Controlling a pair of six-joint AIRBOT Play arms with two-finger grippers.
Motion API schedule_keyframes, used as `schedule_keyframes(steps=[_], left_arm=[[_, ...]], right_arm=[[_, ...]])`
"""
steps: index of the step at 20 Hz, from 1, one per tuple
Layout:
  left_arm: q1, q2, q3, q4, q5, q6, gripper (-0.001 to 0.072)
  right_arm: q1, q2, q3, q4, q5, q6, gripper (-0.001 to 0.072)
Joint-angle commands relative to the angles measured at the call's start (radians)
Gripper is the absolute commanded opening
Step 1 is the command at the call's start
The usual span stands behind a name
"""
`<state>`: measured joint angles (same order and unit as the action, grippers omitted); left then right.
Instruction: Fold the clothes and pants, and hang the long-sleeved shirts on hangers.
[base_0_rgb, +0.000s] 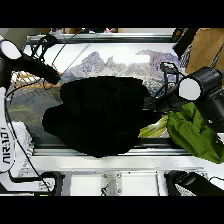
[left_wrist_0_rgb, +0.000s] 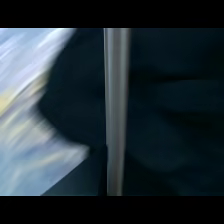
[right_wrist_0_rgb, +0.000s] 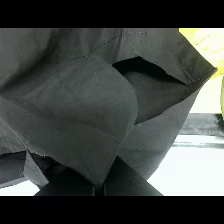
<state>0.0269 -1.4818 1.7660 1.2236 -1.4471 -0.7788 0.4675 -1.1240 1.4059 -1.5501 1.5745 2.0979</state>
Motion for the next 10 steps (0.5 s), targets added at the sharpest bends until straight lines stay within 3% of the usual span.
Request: schedule_keyframes(steps=[1, 5, 10], left_arm=[[0.004, 0.072, 0.001, -0.200, -0.078, 0.161, 0.0011], [-0.009, 0.088, 0.000, -0.200, -0.085, 0.172, 0.0012], [0.020, 0.076, 0.000, -0.207, -0.354, 0.504, 0.0010]], right_arm=[[0.000, 0.000, 0.000, 0.000, 0.000, 0.000, 0.0015], [0.000, 0.000, 0.000, 0.000, 0.000, 0.000, 0.0015], [0.000, 0.000, 0.000, 0.000, 0.000, 0.000, 0.0015]])
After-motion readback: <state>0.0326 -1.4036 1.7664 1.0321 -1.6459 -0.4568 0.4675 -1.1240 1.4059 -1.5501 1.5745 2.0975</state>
